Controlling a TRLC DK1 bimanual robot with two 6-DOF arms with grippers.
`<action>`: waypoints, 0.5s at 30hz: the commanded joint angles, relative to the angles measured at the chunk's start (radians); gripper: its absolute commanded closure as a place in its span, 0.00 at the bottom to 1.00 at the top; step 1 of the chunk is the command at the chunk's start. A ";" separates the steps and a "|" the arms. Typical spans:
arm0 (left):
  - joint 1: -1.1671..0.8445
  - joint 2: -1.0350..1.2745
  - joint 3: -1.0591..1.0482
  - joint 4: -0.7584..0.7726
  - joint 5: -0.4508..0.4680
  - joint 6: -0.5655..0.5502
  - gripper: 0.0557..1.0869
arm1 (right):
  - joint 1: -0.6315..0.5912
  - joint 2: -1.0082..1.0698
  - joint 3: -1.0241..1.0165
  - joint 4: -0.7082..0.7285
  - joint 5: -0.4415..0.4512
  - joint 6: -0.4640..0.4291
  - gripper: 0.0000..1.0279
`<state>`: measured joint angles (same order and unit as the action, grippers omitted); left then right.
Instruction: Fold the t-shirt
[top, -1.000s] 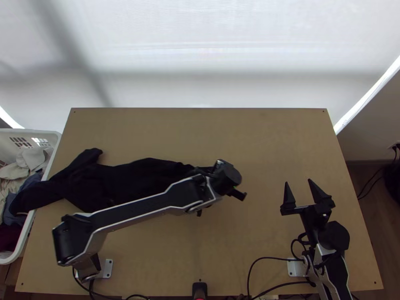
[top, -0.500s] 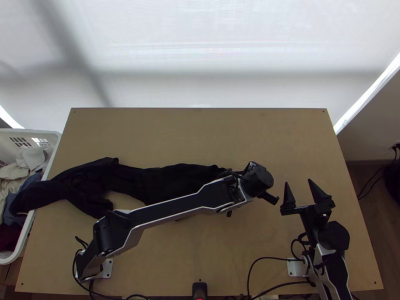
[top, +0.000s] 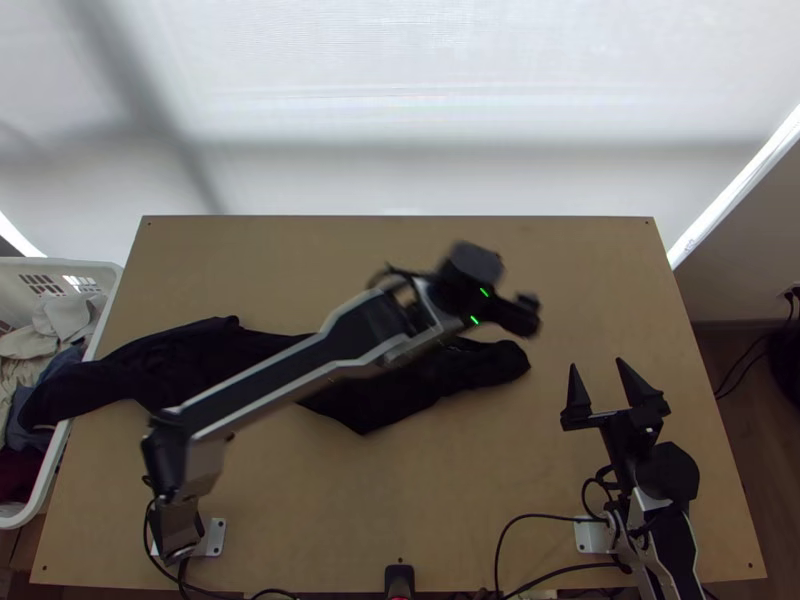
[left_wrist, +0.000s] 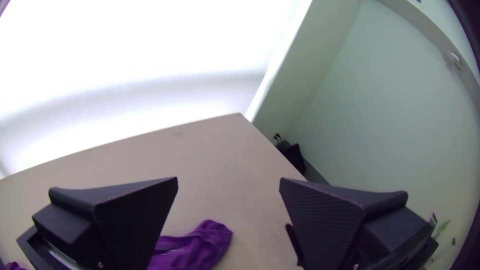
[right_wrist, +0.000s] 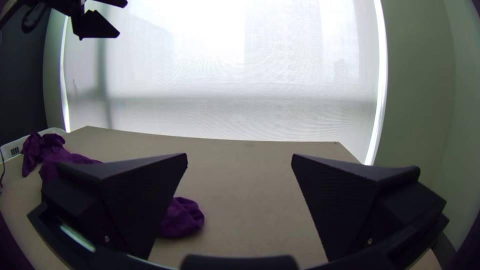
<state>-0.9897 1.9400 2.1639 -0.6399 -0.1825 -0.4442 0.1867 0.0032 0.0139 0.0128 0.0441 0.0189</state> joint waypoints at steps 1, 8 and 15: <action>0.103 -0.096 0.022 -0.093 0.003 0.041 0.04 | -0.004 -0.006 -0.006 -0.019 0.010 0.016 0.04; 0.401 -0.196 -0.007 -0.402 0.038 0.164 0.04 | -0.004 -0.006 -0.006 -0.019 0.010 0.016 0.04; 0.741 -0.362 -0.200 -0.518 0.166 0.406 0.04 | -0.004 -0.006 -0.006 -0.019 0.010 0.016 0.04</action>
<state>-0.3260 1.6535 2.0144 -1.1034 -0.0334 -0.1516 0.1867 0.0032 0.0135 0.0128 0.0444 0.0193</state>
